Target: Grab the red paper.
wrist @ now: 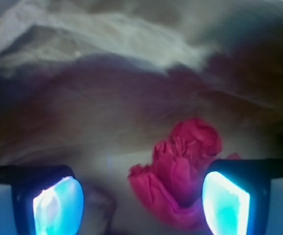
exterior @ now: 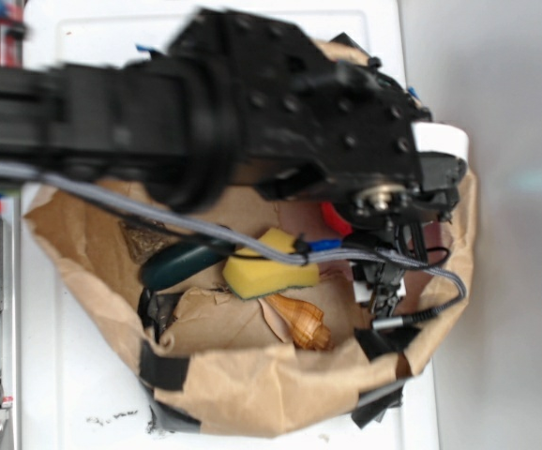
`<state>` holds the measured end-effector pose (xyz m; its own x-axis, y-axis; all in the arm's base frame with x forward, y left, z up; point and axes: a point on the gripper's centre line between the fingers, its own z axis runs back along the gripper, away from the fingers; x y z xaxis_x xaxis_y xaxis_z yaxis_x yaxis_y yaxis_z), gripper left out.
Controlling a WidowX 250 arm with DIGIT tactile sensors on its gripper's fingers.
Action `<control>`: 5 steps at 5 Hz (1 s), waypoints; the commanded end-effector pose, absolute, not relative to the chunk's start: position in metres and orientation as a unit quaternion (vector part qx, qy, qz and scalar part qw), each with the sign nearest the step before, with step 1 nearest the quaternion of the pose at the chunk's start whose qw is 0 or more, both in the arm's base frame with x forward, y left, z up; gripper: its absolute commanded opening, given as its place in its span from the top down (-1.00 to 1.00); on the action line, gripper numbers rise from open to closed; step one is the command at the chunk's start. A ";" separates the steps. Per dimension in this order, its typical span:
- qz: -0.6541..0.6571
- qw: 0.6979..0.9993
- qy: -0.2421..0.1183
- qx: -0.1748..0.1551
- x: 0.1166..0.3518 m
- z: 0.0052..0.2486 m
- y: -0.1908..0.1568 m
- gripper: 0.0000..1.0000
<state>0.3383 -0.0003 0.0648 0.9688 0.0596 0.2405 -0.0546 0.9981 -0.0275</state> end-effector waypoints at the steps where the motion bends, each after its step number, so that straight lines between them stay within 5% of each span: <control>1: 0.018 0.993 -0.109 0.032 0.348 0.039 0.006 -1.00; 2: 0.006 0.994 -0.108 0.036 0.339 0.034 0.002 -1.00; 3: -0.004 0.993 -0.112 0.034 0.333 0.032 0.000 1.00; 5: -0.007 0.992 -0.122 0.031 0.332 0.039 0.000 1.00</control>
